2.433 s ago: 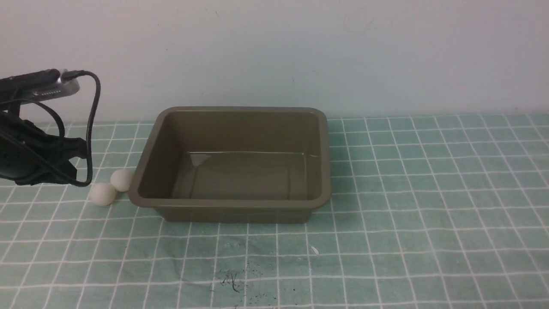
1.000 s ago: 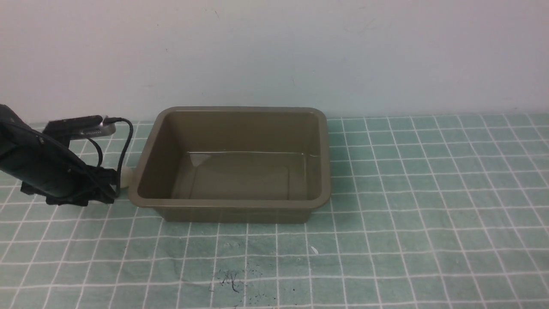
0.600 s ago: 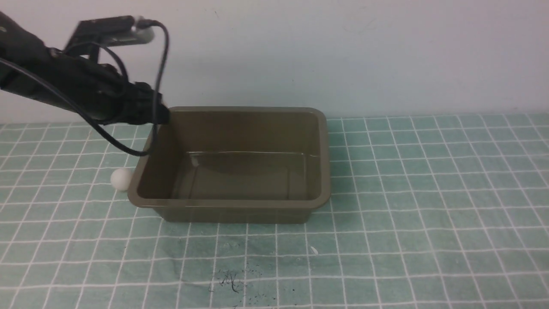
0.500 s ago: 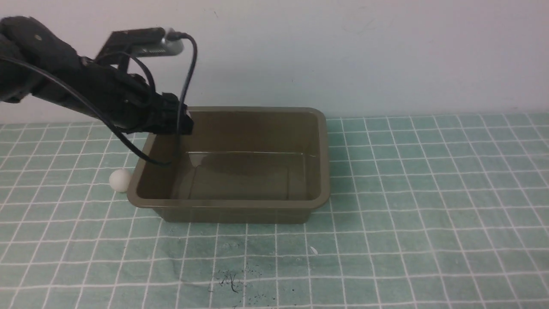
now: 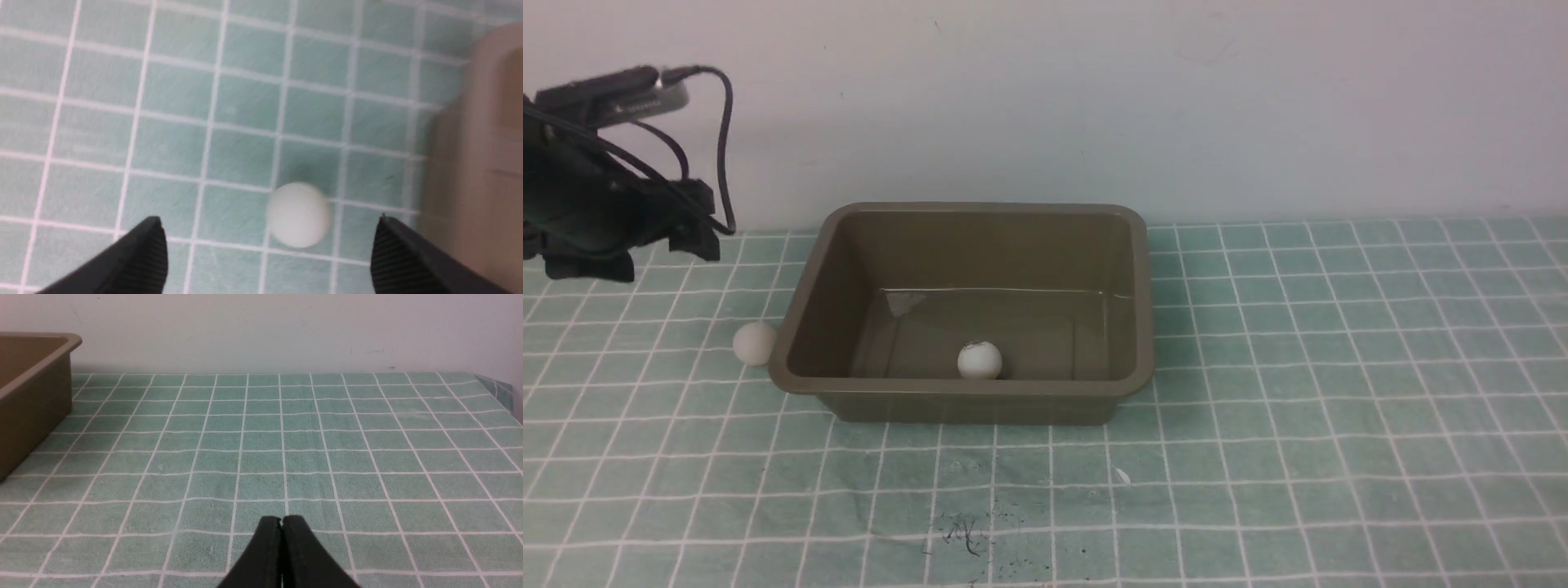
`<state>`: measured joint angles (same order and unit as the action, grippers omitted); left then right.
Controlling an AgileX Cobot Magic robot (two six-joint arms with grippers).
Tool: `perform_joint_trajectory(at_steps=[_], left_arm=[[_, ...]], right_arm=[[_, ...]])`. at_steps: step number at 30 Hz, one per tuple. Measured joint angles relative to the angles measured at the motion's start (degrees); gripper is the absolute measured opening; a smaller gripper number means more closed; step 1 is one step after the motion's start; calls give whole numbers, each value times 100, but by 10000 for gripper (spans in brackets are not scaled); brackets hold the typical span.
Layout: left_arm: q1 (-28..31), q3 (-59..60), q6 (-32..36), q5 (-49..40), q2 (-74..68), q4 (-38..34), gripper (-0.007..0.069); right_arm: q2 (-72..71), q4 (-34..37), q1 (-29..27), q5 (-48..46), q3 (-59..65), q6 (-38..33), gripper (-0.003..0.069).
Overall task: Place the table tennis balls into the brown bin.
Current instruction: 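Reach for and grasp a ping pong ball on the table beside the basket, then drop the ball into the bin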
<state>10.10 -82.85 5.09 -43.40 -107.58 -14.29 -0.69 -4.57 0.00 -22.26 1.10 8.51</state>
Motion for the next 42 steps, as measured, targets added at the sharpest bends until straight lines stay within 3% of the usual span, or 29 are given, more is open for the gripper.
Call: perform_joint_trajectory(at_steps=[14, 17, 20, 25, 29, 33, 36, 42], left_arm=[[-373, -11, 412, 510, -1078, -93, 571], [-373, -11, 445, 503, -1249, -103, 499], [-373, -103, 452, 399, -1243, -16, 335], [-373, -706, 446, -481, -856, 260, 347], [-430, -1463, 634, -1435, -310, -402, 347], [-781, -1700, 1306, -1766, -146, -1140, 347], [-1209, -1700, 1582, -1790, -231, -1278, 347], [-1825, -1941, 1390, -1792, -363, -953, 503]], right_arm=[[0, 0, 0, 0, 0, 0, -15], [0, 0, 0, 0, 0, 0, -15], [0, 0, 0, 0, 0, 0, -15], [0, 0, 0, 0, 0, 0, -15], [0, 0, 0, 0, 0, 0, -15], [0, 0, 0, 0, 0, 0, -15], [0, 0, 0, 0, 0, 0, -15], [0, 0, 0, 0, 0, 0, -15]])
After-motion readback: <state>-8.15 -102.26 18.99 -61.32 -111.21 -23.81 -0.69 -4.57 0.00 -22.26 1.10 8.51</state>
